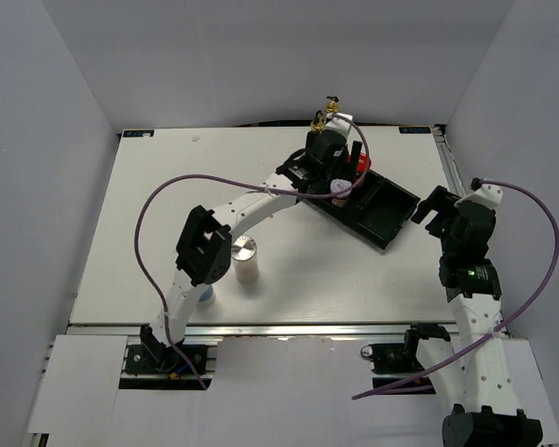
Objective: Organize the condiment bottles
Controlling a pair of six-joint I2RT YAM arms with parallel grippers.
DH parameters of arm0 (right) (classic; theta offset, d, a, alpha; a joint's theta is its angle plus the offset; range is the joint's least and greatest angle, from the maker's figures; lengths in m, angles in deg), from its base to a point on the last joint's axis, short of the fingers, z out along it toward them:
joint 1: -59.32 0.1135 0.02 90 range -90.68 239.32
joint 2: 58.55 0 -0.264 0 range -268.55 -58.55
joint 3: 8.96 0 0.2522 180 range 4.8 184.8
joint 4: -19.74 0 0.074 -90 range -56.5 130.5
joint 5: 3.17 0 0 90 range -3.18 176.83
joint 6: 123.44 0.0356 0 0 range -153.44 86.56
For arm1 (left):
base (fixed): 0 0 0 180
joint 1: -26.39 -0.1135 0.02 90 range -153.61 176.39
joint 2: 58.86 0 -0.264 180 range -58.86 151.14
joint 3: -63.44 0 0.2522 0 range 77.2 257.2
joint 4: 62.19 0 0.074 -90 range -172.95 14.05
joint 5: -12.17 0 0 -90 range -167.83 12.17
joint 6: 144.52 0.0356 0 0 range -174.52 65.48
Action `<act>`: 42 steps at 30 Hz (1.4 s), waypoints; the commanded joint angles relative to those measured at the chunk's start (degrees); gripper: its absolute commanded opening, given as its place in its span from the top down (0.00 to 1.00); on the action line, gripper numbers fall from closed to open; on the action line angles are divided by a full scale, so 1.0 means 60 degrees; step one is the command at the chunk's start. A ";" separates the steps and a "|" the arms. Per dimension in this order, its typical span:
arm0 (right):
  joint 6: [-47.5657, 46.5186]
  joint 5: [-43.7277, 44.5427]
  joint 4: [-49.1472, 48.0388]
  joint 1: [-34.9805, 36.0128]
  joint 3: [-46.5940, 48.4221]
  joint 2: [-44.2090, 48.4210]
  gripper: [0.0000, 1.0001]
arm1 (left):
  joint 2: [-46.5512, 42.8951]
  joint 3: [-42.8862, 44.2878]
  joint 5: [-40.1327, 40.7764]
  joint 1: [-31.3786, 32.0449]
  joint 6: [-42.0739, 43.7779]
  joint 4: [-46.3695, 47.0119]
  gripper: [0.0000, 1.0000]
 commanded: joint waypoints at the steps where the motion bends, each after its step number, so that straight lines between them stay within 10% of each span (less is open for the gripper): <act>1: -0.0334 -0.0425 0.0867 -0.0048 0.0642 0.0266 0.11 | -0.1691 -0.0269 -0.0259 0.0014 0.0000 0.0144 0.02; 21: -0.1096 -0.2095 0.1293 -0.0048 0.0744 0.0837 0.10 | -0.5221 -0.4238 -0.1242 0.0088 -0.0337 0.1140 0.02; 28: -0.1389 -0.6598 0.0211 -0.0019 0.0218 0.0984 0.11 | -0.7401 -0.6828 -0.0028 0.0102 -0.0570 0.1344 0.02; 32: -0.1842 -0.7618 -0.0157 0.0420 0.0203 0.0867 0.11 | -0.8604 -0.8119 0.2896 -0.0014 -0.0995 0.0747 0.02; 42: -0.3303 -0.4471 -0.1444 0.6920 0.0509 -0.1883 0.11 | -1.0231 -1.0010 0.3531 -0.2489 -0.3192 -0.0265 0.02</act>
